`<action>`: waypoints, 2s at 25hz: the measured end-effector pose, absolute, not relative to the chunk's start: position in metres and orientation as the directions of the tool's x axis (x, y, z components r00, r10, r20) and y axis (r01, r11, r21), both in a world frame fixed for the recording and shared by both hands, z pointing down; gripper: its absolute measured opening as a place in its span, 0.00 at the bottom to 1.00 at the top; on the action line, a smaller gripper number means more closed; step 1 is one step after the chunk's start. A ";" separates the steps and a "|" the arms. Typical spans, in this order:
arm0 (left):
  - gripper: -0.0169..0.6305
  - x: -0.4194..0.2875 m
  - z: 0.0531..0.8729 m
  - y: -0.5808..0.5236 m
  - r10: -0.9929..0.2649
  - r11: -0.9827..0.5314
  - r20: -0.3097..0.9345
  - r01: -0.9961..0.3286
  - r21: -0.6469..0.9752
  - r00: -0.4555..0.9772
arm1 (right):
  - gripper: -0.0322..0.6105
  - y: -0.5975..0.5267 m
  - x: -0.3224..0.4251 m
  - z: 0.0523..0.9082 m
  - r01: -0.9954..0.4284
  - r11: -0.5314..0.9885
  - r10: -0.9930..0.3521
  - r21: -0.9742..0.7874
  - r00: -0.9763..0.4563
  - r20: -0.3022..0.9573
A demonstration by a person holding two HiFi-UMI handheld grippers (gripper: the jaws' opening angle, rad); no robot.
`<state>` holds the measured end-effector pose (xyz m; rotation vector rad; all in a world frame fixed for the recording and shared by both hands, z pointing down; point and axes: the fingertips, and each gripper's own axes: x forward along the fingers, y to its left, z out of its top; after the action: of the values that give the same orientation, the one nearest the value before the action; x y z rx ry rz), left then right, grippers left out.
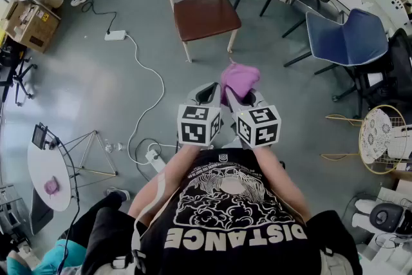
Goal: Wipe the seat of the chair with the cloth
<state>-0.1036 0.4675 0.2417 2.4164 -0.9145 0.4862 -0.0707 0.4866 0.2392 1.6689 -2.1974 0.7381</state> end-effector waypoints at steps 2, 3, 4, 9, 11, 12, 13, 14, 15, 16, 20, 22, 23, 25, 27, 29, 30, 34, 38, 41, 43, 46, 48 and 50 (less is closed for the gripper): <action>0.02 -0.108 0.243 0.465 -0.506 -0.644 0.491 -0.689 0.333 0.709 | 0.14 0.486 -0.076 0.240 -0.953 0.202 -0.806 -0.225 -0.292 0.515; 0.02 -0.109 0.243 0.464 -0.505 -0.643 0.492 -0.689 0.334 0.709 | 0.14 0.485 -0.077 0.240 -0.953 0.202 -0.805 -0.225 -0.293 0.517; 0.02 -0.110 0.243 0.463 -0.505 -0.642 0.493 -0.690 0.334 0.709 | 0.14 0.484 -0.078 0.240 -0.953 0.203 -0.804 -0.225 -0.293 0.518; 0.02 -0.111 0.244 0.459 -0.502 -0.641 0.491 -0.688 0.341 0.712 | 0.15 0.478 -0.081 0.240 -0.951 0.206 -0.800 -0.229 -0.299 0.519; 0.02 -0.113 0.245 0.456 -0.502 -0.639 0.491 -0.687 0.345 0.713 | 0.15 0.476 -0.084 0.242 -0.950 0.212 -0.797 -0.231 -0.305 0.521; 0.02 -0.114 0.246 0.455 -0.502 -0.638 0.490 -0.687 0.348 0.713 | 0.15 0.475 -0.085 0.242 -0.949 0.214 -0.795 -0.230 -0.306 0.523; 0.02 -0.114 0.246 0.453 -0.502 -0.637 0.489 -0.688 0.350 0.713 | 0.15 0.474 -0.085 0.243 -0.949 0.216 -0.793 -0.229 -0.307 0.526; 0.02 -0.113 0.247 0.451 -0.503 -0.636 0.488 -0.688 0.351 0.713 | 0.15 0.472 -0.084 0.244 -0.949 0.216 -0.791 -0.229 -0.307 0.529; 0.02 -0.113 0.247 0.449 -0.503 -0.635 0.488 -0.689 0.351 0.713 | 0.15 0.470 -0.083 0.245 -0.949 0.216 -0.789 -0.230 -0.309 0.532; 0.02 -0.113 0.248 0.447 -0.504 -0.633 0.490 -0.690 0.351 0.711 | 0.15 0.466 -0.083 0.246 -0.948 0.216 -0.786 -0.234 -0.311 0.534; 0.02 -0.118 0.253 0.431 -0.518 -0.615 0.502 -0.709 0.344 0.693 | 0.15 0.449 -0.086 0.251 -0.940 0.235 -0.777 -0.249 -0.335 0.533; 0.02 -0.119 0.256 0.420 -0.527 -0.603 0.511 -0.722 0.339 0.679 | 0.15 0.439 -0.088 0.255 -0.933 0.250 -0.770 -0.260 -0.355 0.530; 0.02 -0.119 0.258 0.414 -0.531 -0.598 0.515 -0.728 0.335 0.673 | 0.15 0.433 -0.087 0.257 -0.929 0.257 -0.767 -0.265 -0.363 0.529; 0.02 -0.115 0.261 0.400 -0.535 -0.592 0.523 -0.736 0.329 0.664 | 0.15 0.419 -0.083 0.260 -0.924 0.267 -0.761 -0.272 -0.376 0.529; 0.02 -0.108 0.264 0.384 -0.537 -0.587 0.530 -0.742 0.324 0.656 | 0.15 0.402 -0.075 0.263 -0.920 0.273 -0.755 -0.281 -0.386 0.530; 0.02 -0.098 0.268 0.367 -0.537 -0.578 0.538 -0.748 0.325 0.649 | 0.15 0.385 -0.064 0.267 -0.915 0.279 -0.747 -0.290 -0.397 0.533; 0.02 -0.092 0.270 0.359 -0.536 -0.574 0.542 -0.751 0.328 0.647 | 0.15 0.377 -0.058 0.268 -0.912 0.283 -0.742 -0.296 -0.403 0.535; 0.02 -0.071 0.280 0.331 -0.529 -0.552 0.565 -0.762 0.338 0.633 | 0.15 0.346 -0.036 0.275 -0.902 0.289 -0.724 -0.321 -0.425 0.544; 0.02 -0.049 0.285 0.299 -0.537 -0.519 0.587 -0.786 0.336 0.606 | 0.15 0.313 -0.012 0.280 -0.886 0.309 -0.699 -0.346 -0.458 0.549; 0.02 -0.033 0.287 0.277 -0.552 -0.499 0.598 -0.805 0.323 0.582 | 0.15 0.290 0.003 0.283 -0.867 0.345 -0.675 -0.359 -0.495 0.547; 0.02 -0.025 0.287 0.263 -0.564 -0.486 0.604 -0.818 0.308 0.563 | 0.15 0.276 0.011 0.285 -0.854 0.366 -0.661 -0.369 -0.518 0.544; 0.02 -0.017 0.287 0.245 -0.584 -0.463 0.614 -0.839 0.286 0.531 | 0.15 0.259 0.020 0.286 -0.835 0.393 -0.641 -0.386 -0.550 0.536; 0.02 -0.012 0.287 0.237 -0.594 -0.448 0.620 -0.851 0.274 0.512 | 0.15 0.251 0.024 0.286 -0.822 0.412 -0.628 -0.394 -0.569 0.530; 0.02 -0.009 0.287 0.230 -0.600 -0.437 0.626 -0.860 0.265 0.498 | 0.15 0.244 0.029 0.287 -0.811 0.425 -0.619 -0.401 -0.584 0.525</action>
<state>-0.0087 0.2299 0.2872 2.1835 -1.1943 0.6059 0.0285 0.2443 0.2868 1.2369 -2.3858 0.9173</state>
